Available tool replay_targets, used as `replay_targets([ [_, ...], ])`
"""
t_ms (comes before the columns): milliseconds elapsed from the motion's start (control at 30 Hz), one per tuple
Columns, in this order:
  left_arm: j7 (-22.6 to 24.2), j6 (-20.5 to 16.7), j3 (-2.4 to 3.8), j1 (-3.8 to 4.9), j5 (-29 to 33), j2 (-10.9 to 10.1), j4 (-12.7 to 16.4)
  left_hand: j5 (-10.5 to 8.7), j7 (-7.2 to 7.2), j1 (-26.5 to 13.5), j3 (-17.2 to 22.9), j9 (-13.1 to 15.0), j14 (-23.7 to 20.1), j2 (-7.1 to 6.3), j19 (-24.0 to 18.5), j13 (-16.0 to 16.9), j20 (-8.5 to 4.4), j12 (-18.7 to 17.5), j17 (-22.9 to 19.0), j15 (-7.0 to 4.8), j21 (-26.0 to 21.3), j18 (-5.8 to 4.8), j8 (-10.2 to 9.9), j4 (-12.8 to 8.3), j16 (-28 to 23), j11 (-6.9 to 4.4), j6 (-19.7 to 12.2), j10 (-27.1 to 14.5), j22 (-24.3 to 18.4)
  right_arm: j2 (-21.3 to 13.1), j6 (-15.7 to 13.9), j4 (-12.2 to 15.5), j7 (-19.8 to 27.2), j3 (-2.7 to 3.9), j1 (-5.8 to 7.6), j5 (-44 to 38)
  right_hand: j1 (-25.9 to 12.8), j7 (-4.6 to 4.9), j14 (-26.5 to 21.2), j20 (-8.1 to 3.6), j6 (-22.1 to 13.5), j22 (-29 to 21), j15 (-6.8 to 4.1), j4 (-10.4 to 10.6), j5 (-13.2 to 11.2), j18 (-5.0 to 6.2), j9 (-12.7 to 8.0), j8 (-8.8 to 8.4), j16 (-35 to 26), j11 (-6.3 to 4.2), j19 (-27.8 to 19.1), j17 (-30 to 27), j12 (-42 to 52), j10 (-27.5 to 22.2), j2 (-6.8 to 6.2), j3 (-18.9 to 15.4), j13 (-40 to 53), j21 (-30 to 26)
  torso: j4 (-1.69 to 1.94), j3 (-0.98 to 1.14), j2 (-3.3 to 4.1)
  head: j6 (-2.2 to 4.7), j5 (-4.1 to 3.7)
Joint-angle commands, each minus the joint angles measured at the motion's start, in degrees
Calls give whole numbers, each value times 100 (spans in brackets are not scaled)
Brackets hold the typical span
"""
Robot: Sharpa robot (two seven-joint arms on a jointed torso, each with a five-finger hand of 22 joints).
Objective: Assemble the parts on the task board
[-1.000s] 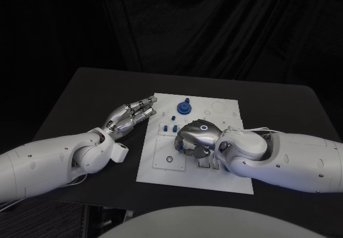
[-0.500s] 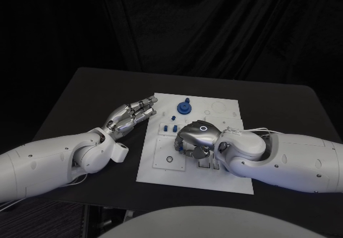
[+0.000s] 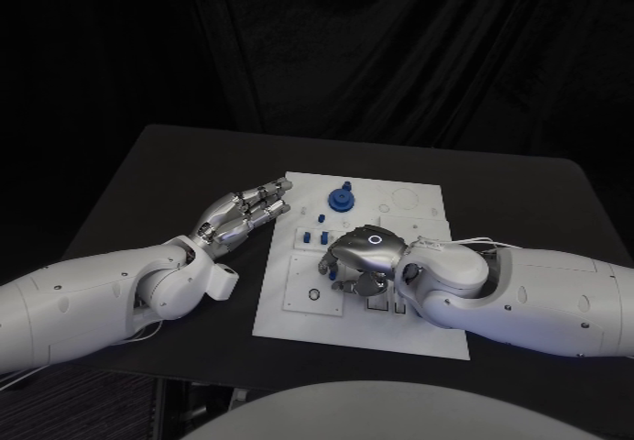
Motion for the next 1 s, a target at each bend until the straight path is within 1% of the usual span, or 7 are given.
replay_targets([
  [33, 157, 69, 5, -11, 27, 12, 5, 38, 22, -17, 18, 5, -10, 59, 3, 8, 9, 9, 7, 47, -11, -15, 20, 0, 33, 13, 10, -24, -3, 10, 250, -15, -128, -3, -31, -45, -111, -53, -111, 25, -219, 567, 16, 49, -173, 87, -93, -65, -70, 50, -115, -108, 43, -290, 9, -141, 64, -230, 1, -3, -2, 1, 6],
  [300, 150, 72, 5, -16, 27, 11, -13, 39, 28, -14, 23, 6, -12, 63, 1, 8, 9, 12, 6, 47, -12, -15, 23, -3, 31, 17, 21, -24, -9, -77, 89, 17, -132, -3, -41, -45, -106, -124, -246, 39, -330, 524, 17, 138, -321, 126, -236, -34, -111, 97, -224, -207, 342, -858, 30, -450, 276, -529, 4, -2, -6, 1, 33],
  [500, 147, 72, 5, -23, 27, -4, -14, 39, 28, -14, 23, 6, -12, 63, 1, 8, 9, 12, 6, 47, -12, -15, 23, -3, 31, 17, 21, -24, -9, -379, -410, 250, -67, 9, 14, -42, -62, -126, -281, 48, -300, 522, 27, 256, -340, 135, -289, 5, -109, 118, -242, -229, 495, -1157, 4, -590, 354, -627, 5, 6, -6, 1, 30],
  [700, 146, 55, 5, -28, 27, -23, -18, 38, 35, -12, 29, 8, -12, 66, 0, 8, 9, 11, 6, 47, -13, -16, 27, -6, 32, 23, 34, -25, -14, -793, -688, 564, -65, 17, 411, 197, 5, -100, -234, 45, -219, 560, 19, 324, -277, 116, -312, 48, -54, 102, -165, -173, 657, -1140, 31, -599, 402, -521, -8, 9, -11, 1, 30],
  [833, 140, 43, 5, -30, 27, -21, -19, 37, 37, -13, 30, 8, -11, 67, 0, 8, 9, 16, 6, 47, -13, -16, 29, -7, 32, 25, 36, -25, -15, -1096, -552, 704, -162, 17, 749, 455, 29, 23, -151, 32, -274, 608, 6, 391, -223, 89, -408, 0, 19, 72, -52, -90, 780, -1023, 52, -605, 404, -363, -8, 7, -16, 1, -4],
  [867, 140, 39, 5, -30, 27, -21, -15, 37, 37, -13, 30, 8, -11, 67, 0, 8, 9, 16, 6, 47, -13, -16, 29, -7, 32, 25, 36, -25, -15, -1178, -506, 727, -202, 16, 819, 498, 32, -10, -80, 31, -318, 652, 9, 410, -219, 58, -454, -30, 88, 72, 40, 2, 756, -994, 52, -609, 368, -192, -5, 7, -17, 1, -16],
  [1000, 142, 28, 5, -30, 27, -24, 6, 36, 40, -14, 32, 10, -7, 67, 2, 9, 9, 21, 8, 47, -12, -16, 32, -7, 35, 27, 48, -24, -9, -1416, -357, 756, -398, 14, 960, 579, -32, 45, 113, 19, 12, 724, 1, 533, -193, 9, -703, 17, 216, 73, 259, 170, 267, -741, -2, -681, -75, 96, 0, 7, -19, 1, -27],
])
